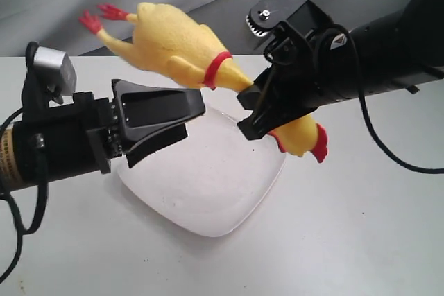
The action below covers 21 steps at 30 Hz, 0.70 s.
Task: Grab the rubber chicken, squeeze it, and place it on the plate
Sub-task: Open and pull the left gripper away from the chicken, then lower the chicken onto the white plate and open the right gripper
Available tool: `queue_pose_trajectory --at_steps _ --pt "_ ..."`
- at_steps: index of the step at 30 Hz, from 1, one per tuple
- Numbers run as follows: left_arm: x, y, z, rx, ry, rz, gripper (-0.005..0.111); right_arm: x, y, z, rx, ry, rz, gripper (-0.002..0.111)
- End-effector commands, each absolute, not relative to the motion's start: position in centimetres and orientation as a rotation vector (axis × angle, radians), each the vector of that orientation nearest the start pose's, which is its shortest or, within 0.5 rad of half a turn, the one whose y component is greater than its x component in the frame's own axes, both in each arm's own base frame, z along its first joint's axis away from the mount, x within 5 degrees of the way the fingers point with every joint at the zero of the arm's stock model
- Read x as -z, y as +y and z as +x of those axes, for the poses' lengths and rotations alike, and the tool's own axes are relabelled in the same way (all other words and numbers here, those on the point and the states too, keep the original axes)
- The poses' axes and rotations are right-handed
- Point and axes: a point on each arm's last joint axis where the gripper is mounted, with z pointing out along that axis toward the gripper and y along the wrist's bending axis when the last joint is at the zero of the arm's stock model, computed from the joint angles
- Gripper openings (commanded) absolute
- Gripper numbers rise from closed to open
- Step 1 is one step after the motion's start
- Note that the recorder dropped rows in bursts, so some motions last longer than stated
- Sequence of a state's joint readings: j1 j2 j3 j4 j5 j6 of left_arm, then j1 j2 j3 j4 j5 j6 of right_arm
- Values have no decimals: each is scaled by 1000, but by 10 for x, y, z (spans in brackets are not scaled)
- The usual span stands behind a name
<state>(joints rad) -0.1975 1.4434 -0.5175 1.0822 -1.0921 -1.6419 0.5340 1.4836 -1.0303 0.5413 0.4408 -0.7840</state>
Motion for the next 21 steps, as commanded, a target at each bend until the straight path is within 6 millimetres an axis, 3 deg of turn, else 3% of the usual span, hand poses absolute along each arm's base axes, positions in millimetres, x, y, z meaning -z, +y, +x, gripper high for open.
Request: queue_pose_trajectory --at_steps 1,5,7,9,10,11,13,17,21 --pt "-257 -120 195 1688 1881 248 104 -284 170 273 -355 2077 -977 0" --pt "-286 -116 170 1680 1832 299 104 -277 173 275 -367 2094 -986 0" --pt "-305 -110 151 1617 1794 293 97 -259 178 282 -380 2147 -994 0" --pt "-321 -104 129 1564 1740 335 70 -235 182 292 -369 2206 -1000 0" --pt "-330 -101 115 1522 1686 379 48 -220 184 298 -357 2238 -999 0" --pt "-335 -99 108 1504 1650 396 37 -212 185 301 -346 2250 -1000 0" --pt "-350 -93 79 1453 1526 469 -1 -184 188 310 -320 2295 -1008 0" --pt "-355 -88 55 1383 1453 545 0 -158 189 313 -317 2363 -1030 0" --pt "-351 -81 41 1182 1467 567 0 -135 190 314 -318 2430 -1041 0"
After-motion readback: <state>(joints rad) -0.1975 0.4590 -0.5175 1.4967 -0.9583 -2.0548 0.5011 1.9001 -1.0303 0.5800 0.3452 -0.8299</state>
